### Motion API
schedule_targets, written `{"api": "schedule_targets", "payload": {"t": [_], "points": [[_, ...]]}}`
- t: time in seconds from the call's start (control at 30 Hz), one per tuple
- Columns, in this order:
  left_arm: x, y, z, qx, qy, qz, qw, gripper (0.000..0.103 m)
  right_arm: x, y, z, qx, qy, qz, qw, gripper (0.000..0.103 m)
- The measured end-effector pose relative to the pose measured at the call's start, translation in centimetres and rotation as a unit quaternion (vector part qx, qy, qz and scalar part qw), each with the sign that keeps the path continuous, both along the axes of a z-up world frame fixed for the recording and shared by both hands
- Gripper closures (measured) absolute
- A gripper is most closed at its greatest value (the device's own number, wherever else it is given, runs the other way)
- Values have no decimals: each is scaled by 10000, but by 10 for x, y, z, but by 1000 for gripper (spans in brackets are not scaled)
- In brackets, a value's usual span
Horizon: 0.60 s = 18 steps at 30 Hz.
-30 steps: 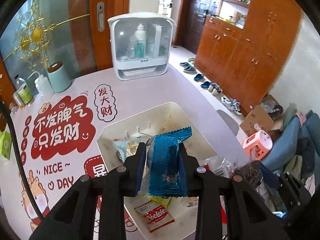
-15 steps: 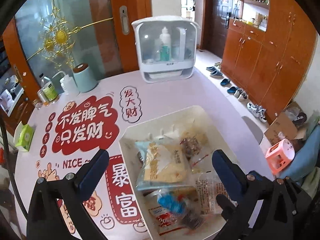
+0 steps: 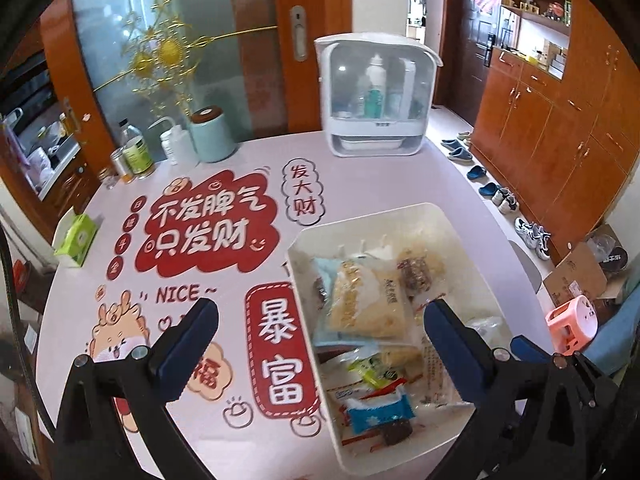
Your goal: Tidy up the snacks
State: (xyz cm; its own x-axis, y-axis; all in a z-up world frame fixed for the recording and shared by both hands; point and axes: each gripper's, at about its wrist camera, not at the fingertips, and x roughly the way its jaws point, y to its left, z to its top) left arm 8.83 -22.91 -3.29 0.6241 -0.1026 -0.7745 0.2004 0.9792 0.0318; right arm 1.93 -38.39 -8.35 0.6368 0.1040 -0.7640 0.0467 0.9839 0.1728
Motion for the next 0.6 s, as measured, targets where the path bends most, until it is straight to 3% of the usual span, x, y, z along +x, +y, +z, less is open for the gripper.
{"api": "schedule_targets", "payload": {"t": [0.2, 0.4, 0.6], "points": [[-21, 25, 2, 10, 93, 50, 9999, 1, -6, 12, 5, -17, 133, -39, 9999, 43], [-48, 49, 3, 372, 141, 107, 9992, 1, -19, 29, 26, -127, 26, -61, 9999, 42], [-67, 81, 6, 211, 246, 385, 9987, 1, -26, 41, 47, -105, 132, -140, 9998, 37]]}}
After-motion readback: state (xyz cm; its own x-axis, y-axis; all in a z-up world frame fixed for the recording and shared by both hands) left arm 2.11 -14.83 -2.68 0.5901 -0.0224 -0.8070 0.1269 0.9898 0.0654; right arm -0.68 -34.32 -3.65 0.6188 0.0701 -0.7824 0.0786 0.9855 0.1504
